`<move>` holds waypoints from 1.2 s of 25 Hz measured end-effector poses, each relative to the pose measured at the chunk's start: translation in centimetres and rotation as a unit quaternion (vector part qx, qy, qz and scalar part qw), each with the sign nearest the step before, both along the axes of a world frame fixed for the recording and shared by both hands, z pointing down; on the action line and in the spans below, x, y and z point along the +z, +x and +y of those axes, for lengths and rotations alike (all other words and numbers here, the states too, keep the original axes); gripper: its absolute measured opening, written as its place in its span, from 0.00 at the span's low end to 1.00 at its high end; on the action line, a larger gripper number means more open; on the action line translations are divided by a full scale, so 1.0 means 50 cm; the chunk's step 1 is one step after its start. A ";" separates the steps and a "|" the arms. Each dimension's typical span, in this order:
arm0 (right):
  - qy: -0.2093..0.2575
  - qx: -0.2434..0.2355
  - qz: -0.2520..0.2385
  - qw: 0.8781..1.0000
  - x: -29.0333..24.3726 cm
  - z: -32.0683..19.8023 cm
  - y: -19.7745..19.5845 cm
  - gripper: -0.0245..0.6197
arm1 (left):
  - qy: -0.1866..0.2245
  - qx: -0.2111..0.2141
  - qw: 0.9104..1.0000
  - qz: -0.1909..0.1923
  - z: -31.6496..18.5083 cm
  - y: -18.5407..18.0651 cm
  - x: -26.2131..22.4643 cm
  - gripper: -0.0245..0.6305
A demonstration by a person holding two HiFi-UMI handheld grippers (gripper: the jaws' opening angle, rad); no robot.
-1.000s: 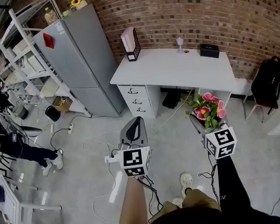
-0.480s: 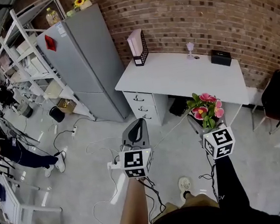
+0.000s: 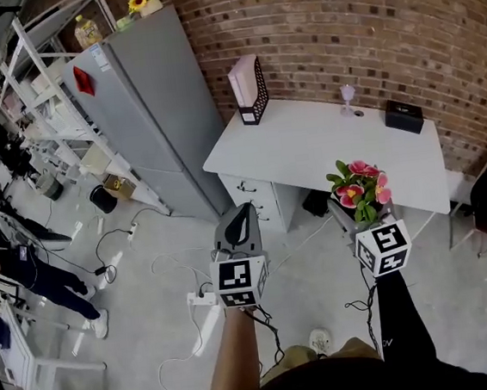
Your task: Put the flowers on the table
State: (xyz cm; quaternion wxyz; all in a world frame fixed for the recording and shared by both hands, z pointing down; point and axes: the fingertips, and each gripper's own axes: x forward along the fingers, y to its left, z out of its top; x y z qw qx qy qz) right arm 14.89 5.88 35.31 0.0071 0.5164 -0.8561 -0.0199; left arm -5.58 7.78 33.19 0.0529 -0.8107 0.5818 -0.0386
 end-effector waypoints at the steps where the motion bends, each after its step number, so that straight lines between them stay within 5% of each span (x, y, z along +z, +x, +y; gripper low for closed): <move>1: 0.001 -0.002 0.000 1.000 0.000 -0.015 0.002 0.58 | 0.001 0.000 1.000 0.001 -0.014 0.003 0.000 0.05; 14: -0.003 -0.023 -0.005 1.000 0.020 -0.197 -0.038 0.58 | -0.007 0.004 1.000 -0.010 -0.207 -0.022 0.015 0.05; 30: 0.007 0.010 -0.012 1.000 0.010 -0.648 -0.196 0.58 | 0.002 0.076 0.997 -0.009 -0.694 -0.136 0.017 0.05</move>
